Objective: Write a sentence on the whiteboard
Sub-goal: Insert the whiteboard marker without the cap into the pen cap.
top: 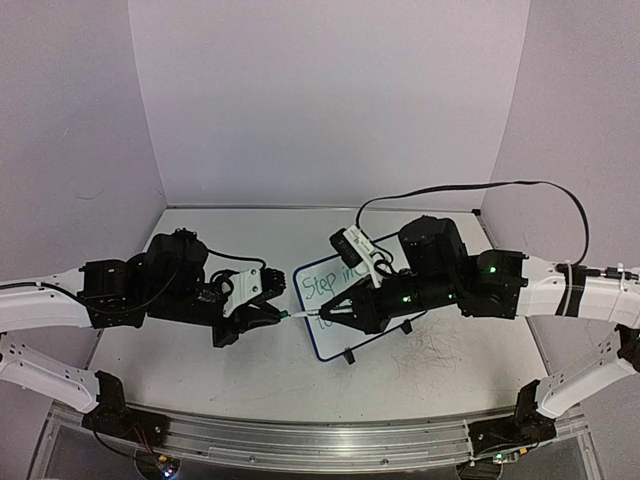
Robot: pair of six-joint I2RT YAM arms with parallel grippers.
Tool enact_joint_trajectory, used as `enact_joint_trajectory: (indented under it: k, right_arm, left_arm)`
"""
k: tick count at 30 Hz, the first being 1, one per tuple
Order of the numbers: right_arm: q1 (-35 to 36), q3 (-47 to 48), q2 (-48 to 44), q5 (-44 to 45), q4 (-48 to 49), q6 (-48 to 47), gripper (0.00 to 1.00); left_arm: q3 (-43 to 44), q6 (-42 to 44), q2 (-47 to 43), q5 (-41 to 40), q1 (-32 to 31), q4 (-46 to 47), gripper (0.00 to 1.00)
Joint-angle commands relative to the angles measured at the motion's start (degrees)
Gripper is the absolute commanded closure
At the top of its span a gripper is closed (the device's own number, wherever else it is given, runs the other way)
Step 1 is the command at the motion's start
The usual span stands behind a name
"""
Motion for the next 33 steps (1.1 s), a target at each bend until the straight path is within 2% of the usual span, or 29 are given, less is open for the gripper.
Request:
enact_joint_trajectory:
  k: [1,6,33]
  right_arm:
    - [0.5,2.6,-1.4,2.4,1.2,-0.4,1.00]
    - [0.5,1.5,-3.1,2.0,2.2,-0.3,1.00]
    - [1.6,3.0,0.1,1.4,3.2,-0.7,1.00]
  left_arm:
    - [0.2,0.2,-0.8,0.5,-0.2,2.0,1.00]
    - [0.1,0.1,-0.8,0.3,-0.2,2.0,1.00]
    - [0.3,0.1,-0.4,1.4,-0.2,2.0,1.00]
